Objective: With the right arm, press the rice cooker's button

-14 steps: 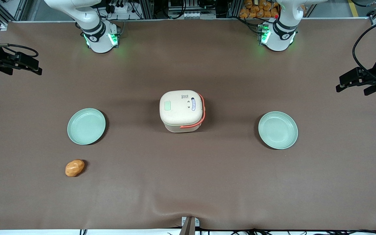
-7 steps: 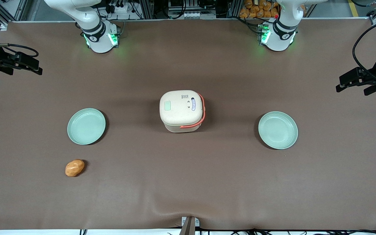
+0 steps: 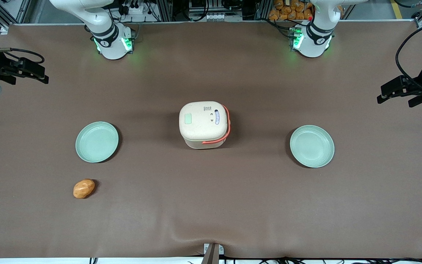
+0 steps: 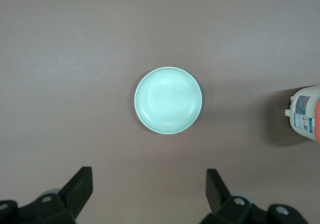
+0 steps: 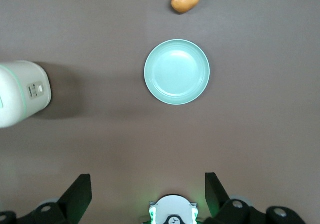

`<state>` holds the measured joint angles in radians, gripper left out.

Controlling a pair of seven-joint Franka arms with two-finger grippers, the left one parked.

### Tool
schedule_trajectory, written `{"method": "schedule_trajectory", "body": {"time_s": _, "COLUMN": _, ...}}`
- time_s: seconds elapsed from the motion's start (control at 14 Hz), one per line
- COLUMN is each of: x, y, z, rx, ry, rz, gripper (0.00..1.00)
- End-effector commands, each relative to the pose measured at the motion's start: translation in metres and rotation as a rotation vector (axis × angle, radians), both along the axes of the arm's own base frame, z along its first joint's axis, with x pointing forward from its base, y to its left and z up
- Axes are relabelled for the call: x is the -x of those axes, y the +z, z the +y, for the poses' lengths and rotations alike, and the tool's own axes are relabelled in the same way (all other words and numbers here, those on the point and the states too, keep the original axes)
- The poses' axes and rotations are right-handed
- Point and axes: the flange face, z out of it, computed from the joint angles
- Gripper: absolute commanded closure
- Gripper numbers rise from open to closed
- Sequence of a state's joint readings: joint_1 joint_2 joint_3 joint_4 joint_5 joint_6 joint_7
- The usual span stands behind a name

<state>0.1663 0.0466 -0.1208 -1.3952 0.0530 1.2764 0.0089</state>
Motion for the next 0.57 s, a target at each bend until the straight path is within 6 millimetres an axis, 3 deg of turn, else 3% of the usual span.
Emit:
{"method": "schedule_trajectory", "body": {"time_s": 0.0, "x": 0.003, "y": 0.004, "z": 0.010, "rx": -0.013, "ry": 0.073, "rz": 0.000, "gripper": 0.00}}
{"method": "schedule_trajectory", "body": {"time_s": 0.36, "x": 0.000, "y": -0.005, "z": 0.027, "rx": -0.022, "ry": 0.111, "rz": 0.008, "gripper": 0.00}}
{"method": "schedule_trajectory", "body": {"time_s": 0.5, "x": -0.001, "y": -0.008, "z": 0.051, "rx": -0.024, "ry": 0.144, "rz": -0.002, "gripper": 0.00}}
